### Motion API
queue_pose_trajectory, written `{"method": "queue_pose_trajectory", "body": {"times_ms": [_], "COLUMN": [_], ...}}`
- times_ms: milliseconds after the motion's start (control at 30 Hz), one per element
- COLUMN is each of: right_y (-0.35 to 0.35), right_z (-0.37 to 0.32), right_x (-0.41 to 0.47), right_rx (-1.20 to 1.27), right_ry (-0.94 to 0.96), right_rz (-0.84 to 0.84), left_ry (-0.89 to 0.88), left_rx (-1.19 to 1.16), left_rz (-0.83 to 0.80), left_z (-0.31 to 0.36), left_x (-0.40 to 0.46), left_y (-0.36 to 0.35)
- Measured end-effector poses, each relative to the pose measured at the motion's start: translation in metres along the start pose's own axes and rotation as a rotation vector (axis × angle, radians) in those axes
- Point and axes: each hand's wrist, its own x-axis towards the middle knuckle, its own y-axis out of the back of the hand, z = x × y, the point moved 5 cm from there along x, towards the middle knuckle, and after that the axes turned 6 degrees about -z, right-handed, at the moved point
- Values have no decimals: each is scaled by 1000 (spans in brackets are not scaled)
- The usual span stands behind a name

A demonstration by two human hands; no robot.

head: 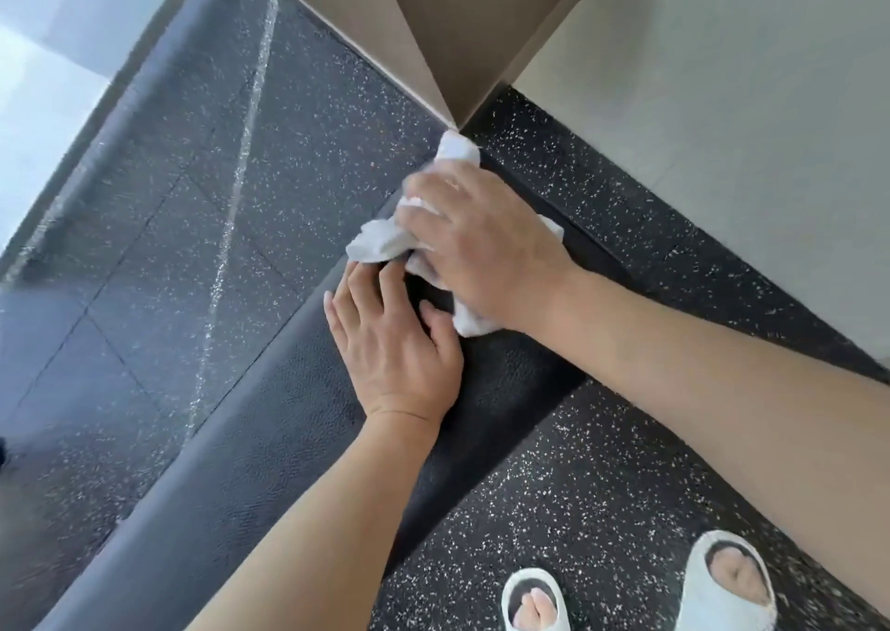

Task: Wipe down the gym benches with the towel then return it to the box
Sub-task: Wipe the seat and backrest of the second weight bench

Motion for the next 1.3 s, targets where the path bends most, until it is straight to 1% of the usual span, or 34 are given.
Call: {"method": "queue_pose_trajectory", "body": {"times_ms": [100, 200, 333, 467, 533, 633, 767, 900, 967, 1067, 1133, 1200, 1300], "right_y": [-6, -5, 0, 3, 3, 2, 4, 7, 12, 27, 41, 57, 84], "right_z": [2, 7, 4, 0, -3, 0, 8, 13, 11, 9, 7, 3, -8], "right_x": [-77, -92, -30, 44, 55, 30, -36, -93, -110, -126, -137, -149, -164], "right_rx": [52, 90, 102, 18, -15, -16, 5, -6, -1, 17, 0, 3, 100], "right_ry": [26, 12, -1, -145, -159, -109, -76, -105, -135, -196, -252, -298, -377], "right_rz": [9, 74, 70, 22, 31, 64, 82, 62, 12, -133, -214, -226, -177], "left_ry": [-29, -40, -32, -32, -37, -21, -20, -50, -39, -33, -20, 14, 27], "left_rx": [-15, -23, -19, -14, -15, 0, 11, 3, 12, 58, 71, 58, -44], "left_rz": [-7, 4, 10, 32, 40, 48, 59, 57, 21, -47, -126, -225, -409], "left_z": [-2, -4, -4, -1, 0, 0, -1, -1, 1, 7, 11, 12, 21], "left_x": [-1, -1, -1, -2, -3, -3, -3, -5, -5, -8, -9, -13, -30], "left_y": [-1, -2, -3, -2, -1, -1, -2, -1, 1, 7, 12, 21, 42]}}
